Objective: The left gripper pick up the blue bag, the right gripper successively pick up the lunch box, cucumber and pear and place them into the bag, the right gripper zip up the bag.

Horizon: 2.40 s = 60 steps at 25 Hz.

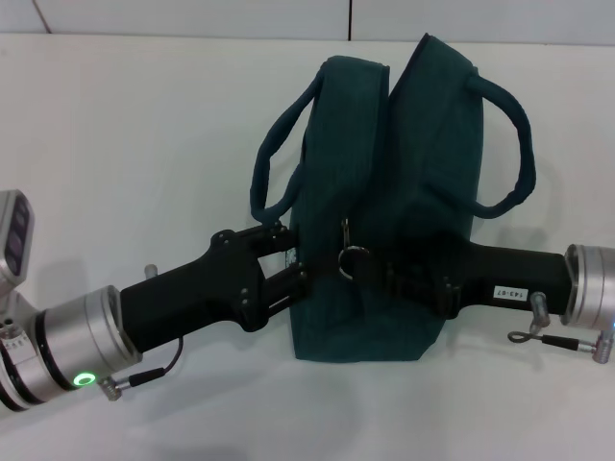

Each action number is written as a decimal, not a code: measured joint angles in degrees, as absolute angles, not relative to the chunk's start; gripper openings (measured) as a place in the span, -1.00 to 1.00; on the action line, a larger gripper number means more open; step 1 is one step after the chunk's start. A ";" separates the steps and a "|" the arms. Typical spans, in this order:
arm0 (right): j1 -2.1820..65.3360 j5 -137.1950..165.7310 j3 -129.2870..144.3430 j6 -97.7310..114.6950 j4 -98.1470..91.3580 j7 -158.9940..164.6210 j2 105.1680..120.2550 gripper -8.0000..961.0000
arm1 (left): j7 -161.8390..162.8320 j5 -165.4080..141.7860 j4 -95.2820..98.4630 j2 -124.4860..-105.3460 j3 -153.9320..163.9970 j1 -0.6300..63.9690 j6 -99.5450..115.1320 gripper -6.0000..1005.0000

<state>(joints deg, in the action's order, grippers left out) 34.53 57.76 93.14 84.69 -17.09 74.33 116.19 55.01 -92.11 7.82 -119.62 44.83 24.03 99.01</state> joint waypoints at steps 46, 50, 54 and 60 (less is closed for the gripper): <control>27.90 49.91 99.56 82.22 -22.96 73.67 115.75 -0.96 | 55.12 -91.98 8.61 -119.61 44.56 23.33 99.23 -0.20; 25.75 49.92 96.79 86.16 -22.96 70.49 115.85 -0.96 | 55.12 -91.95 8.61 -119.61 44.56 23.30 99.25 -0.20; 25.03 49.38 95.50 88.63 -22.97 68.66 115.90 -0.96 | 54.94 -91.92 8.61 -119.68 44.65 23.29 99.65 -0.20; 26.09 49.25 95.30 90.70 -23.03 68.38 115.84 -0.96 | 54.66 -92.21 8.61 -119.70 44.82 23.17 100.43 -0.20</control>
